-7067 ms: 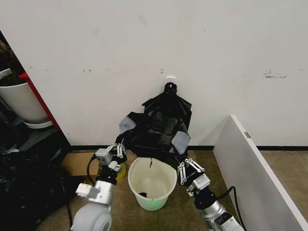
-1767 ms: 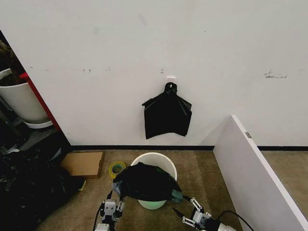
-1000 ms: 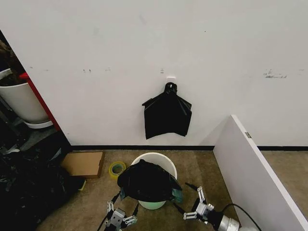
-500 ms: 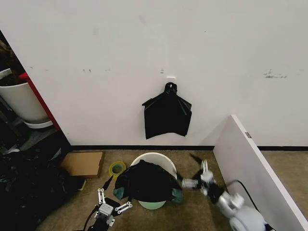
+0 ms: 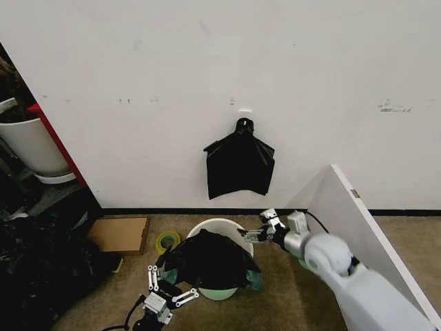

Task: Place the garbage bag over the trash bin.

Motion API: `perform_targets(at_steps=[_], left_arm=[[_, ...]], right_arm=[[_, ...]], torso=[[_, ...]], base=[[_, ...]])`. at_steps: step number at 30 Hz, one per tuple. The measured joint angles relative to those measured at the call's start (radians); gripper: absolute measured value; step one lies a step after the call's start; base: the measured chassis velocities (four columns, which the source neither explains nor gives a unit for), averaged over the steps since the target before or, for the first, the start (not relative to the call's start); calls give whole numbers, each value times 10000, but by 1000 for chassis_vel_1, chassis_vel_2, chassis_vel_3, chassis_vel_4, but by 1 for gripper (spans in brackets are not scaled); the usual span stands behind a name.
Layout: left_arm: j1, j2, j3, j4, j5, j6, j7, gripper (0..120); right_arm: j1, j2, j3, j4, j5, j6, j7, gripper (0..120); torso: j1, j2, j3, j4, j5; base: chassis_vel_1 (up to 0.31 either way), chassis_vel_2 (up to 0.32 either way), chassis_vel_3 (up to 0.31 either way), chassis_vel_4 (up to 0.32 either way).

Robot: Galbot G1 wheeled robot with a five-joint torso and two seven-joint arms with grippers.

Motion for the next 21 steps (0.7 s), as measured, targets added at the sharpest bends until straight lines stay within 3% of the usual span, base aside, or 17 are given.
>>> perform_targets(at_steps=[8,15,21], left_arm=[[47,-183,29,-12,312,-21,-626,100],[-23,-183,46,108,455,25,-902,100],[-62,-205,72,122,497,81,-948,100]], right_arm=[[721,807,-596,-1422,-916,101,297,100],[1067,824,-848,-1978,-1055,175,284,99],[1145,924,-954,-2347,-1419,214,13,84]], torso=[[0,2,-1,-2,-1],[0,1,-1,-3,-2],[0,1,-1,-2,0]], base=[[0,0,0,0],[0,0,0,0],[0,0,0,0]])
